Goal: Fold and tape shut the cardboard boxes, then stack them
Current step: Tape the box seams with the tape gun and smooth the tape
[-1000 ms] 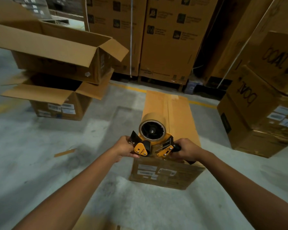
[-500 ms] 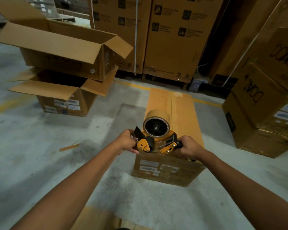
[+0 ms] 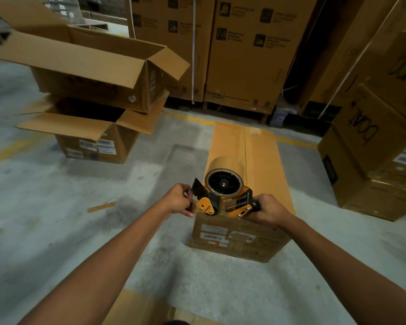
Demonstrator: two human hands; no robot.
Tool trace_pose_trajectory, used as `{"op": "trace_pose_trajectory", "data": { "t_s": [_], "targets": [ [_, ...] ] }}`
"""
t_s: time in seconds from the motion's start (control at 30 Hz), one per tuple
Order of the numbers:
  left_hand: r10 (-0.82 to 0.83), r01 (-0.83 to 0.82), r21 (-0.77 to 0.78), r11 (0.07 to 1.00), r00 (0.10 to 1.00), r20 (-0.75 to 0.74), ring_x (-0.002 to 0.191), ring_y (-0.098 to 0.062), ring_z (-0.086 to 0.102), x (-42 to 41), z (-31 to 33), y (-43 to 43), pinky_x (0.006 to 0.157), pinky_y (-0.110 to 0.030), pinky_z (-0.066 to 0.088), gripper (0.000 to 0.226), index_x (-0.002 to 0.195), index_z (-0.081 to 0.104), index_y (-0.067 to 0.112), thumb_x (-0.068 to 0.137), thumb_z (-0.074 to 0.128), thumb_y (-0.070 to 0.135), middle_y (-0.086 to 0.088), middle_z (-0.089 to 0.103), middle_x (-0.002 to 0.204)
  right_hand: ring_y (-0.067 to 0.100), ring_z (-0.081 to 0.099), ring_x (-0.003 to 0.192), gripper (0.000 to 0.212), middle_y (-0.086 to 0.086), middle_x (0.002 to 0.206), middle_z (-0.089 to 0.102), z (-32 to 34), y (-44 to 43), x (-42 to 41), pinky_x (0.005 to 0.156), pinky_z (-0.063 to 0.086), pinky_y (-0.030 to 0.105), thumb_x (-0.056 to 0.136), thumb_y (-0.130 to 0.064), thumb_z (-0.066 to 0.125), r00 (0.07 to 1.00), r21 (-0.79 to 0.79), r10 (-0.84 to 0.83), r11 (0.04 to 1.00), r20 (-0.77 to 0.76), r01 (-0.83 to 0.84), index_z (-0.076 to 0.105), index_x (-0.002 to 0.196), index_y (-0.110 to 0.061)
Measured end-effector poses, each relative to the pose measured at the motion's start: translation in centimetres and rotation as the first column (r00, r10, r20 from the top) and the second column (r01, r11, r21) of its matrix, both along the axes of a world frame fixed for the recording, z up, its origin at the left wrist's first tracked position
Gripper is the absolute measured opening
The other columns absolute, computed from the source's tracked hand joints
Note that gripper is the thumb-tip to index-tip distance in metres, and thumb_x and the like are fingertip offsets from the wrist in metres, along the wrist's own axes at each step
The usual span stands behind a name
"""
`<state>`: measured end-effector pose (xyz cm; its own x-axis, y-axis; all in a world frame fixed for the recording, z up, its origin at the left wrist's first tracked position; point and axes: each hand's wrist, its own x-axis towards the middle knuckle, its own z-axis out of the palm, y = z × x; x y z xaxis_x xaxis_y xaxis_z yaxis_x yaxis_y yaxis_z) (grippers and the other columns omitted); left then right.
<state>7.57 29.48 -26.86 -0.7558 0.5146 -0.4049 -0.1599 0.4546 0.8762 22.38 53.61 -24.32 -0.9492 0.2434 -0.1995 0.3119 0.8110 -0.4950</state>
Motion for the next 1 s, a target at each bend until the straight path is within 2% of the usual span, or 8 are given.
{"op": "trace_pose_trajectory", "data": {
  "t_s": [0.17, 0.3, 0.43, 0.53, 0.67, 0.77, 0.87, 1.0],
  "targets": [
    [0.049, -0.051, 0.093, 0.994, 0.999, 0.023, 0.091, -0.038, 0.070, 0.9, -1.2, -0.5, 0.064, -0.039, 0.063, 0.025, 0.083, 0.049, 0.009, 0.093, 0.052, -0.013, -0.028, 0.057, 0.119, 0.009, 0.061, 0.061, 0.017, 0.002, 0.070, 0.069, 0.5, -0.3, -0.2, 0.060, 0.048, 0.029, 0.081, -0.030, 0.080, 0.999, -0.016, -0.012, 1.000, 0.036, 0.012, 0.072, 0.077, -0.015],
    [0.047, -0.044, 0.053, 0.998, 0.998, -0.041, 0.090, -0.040, 0.071, 1.4, -0.9, -0.1, 0.067, -0.044, 0.063, 0.031, 0.088, 0.053, 0.022, 0.093, 0.057, -0.008, -0.017, 0.058, 0.119, 0.013, 0.064, 0.062, 0.014, 0.000, 0.068, 0.068, 0.7, -0.4, -0.2, 0.061, 0.051, 0.031, 0.081, -0.025, 0.079, 0.998, -0.012, -0.010, 1.000, 0.057, 0.010, 0.069, 0.073, -0.020],
    [-0.078, 0.051, -0.129, 0.990, 0.973, -0.217, 0.100, -0.024, 0.063, 1.5, -1.8, -0.5, 0.069, -0.034, 0.059, 0.018, 0.076, 0.062, 0.018, 0.089, 0.071, 0.009, -0.002, 0.063, 0.107, 0.013, 0.068, 0.062, 0.014, 0.003, 0.070, 0.071, 1.0, -0.1, -0.3, 0.061, 0.056, 0.031, 0.081, -0.022, 0.080, 0.996, -0.019, 0.004, 1.000, 0.092, -0.002, 0.073, 0.082, -0.010],
    [-0.046, -0.004, -0.132, 0.991, 0.928, -0.369, 0.095, -0.023, 0.064, 2.2, -2.8, -0.7, 0.073, -0.026, 0.046, 0.024, 0.070, 0.061, 0.021, 0.084, 0.076, 0.008, 0.003, 0.064, 0.086, 0.013, 0.070, 0.066, 0.009, 0.003, 0.075, 0.073, 1.7, -0.1, -0.7, 0.062, 0.057, 0.027, 0.081, -0.019, 0.080, 0.989, -0.008, 0.032, 0.999, 0.144, -0.031, 0.072, 0.081, -0.015],
    [0.110, -0.148, -0.031, 0.989, 0.847, -0.519, 0.082, -0.015, 0.063, 4.0, -3.8, -0.2, 0.070, -0.022, 0.046, 0.008, 0.091, 0.070, 0.011, 0.089, 0.069, 0.004, -0.003, 0.068, 0.089, 0.018, 0.073, 0.070, 0.010, 0.005, 0.079, 0.075, 2.1, -0.1, -1.4, 0.065, 0.059, 0.029, 0.078, -0.015, 0.081, 0.979, 0.006, 0.044, 0.999, 0.199, -0.046, 0.073, 0.084, -0.013],
    [0.239, -0.205, 0.122, 0.971, 0.810, -0.536, 0.082, -0.012, 0.064, 5.0, -4.7, 0.1, 0.072, -0.017, 0.049, 0.014, 0.103, 0.074, 0.005, 0.090, 0.067, 0.004, -0.003, 0.071, 0.093, 0.020, 0.073, 0.070, 0.012, 0.008, 0.079, 0.075, 2.0, 0.0, -1.4, 0.064, 0.058, 0.029, 0.077, -0.013, 0.081, 0.983, -0.047, 0.041, 0.998, 0.179, -0.033, 0.074, 0.086, -0.010],
    [0.296, -0.223, 0.198, 0.955, 0.784, -0.545, 0.073, -0.003, 0.059, 6.0, -5.1, 0.4, 0.063, -0.006, 0.041, 0.011, 0.087, 0.073, 0.010, 0.090, 0.066, 0.002, 0.002, 0.066, 0.085, 0.022, 0.071, 0.071, 0.010, 0.010, 0.080, 0.075, 1.7, -0.2, -1.2, 0.068, 0.057, 0.033, 0.080, -0.016, 0.079, 0.985, -0.113, 0.076, 0.992, 0.154, -0.059, 0.074, 0.085, -0.009],
    [0.247, -0.183, 0.167, 0.969, 0.752, -0.611, 0.065, -0.004, 0.054, 6.2, -5.9, 0.1, 0.059, -0.006, 0.036, 0.027, 0.060, 0.060, 0.004, 0.086, 0.063, -0.006, 0.001, 0.061, 0.084, 0.016, 0.068, 0.065, 0.010, 0.004, 0.074, 0.070, 1.5, -0.6, -0.8, 0.062, 0.055, 0.030, 0.084, -0.013, 0.075, 0.975, -0.161, 0.143, 0.980, 0.167, -0.116, 0.068, 0.080, -0.017]
  ]
}}
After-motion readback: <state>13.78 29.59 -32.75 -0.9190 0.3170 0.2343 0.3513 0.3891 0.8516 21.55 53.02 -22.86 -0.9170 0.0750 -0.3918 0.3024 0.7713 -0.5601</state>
